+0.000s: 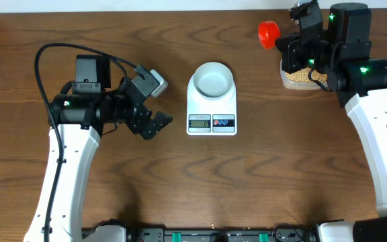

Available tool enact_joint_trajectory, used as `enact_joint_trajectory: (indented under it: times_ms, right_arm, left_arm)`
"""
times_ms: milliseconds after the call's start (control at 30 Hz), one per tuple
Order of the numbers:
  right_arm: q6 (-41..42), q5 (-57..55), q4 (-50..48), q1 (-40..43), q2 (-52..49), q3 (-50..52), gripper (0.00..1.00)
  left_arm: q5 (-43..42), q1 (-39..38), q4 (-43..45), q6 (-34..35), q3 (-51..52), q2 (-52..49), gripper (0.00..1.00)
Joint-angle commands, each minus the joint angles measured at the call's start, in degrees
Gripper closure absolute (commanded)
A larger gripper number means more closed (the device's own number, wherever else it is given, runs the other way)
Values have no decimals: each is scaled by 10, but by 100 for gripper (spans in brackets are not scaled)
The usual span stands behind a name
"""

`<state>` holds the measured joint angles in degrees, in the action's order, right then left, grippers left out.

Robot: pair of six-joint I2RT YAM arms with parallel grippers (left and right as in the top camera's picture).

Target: Scoop item into bowl and weigh 50g on scale

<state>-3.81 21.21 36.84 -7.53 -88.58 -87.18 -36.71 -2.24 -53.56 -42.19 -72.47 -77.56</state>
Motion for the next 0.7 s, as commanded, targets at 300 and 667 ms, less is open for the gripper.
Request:
enact_joint_trajectory:
  times_ms: [300, 667]
  right_arm:
    - [-78, -68, 37, 0, 1, -9, 99]
    - [-110, -93, 76, 46, 1, -26, 99]
  left_arm:
    - [3, 2, -2, 3, -16, 5, 2]
    - [3, 2, -2, 3, -16, 5, 2]
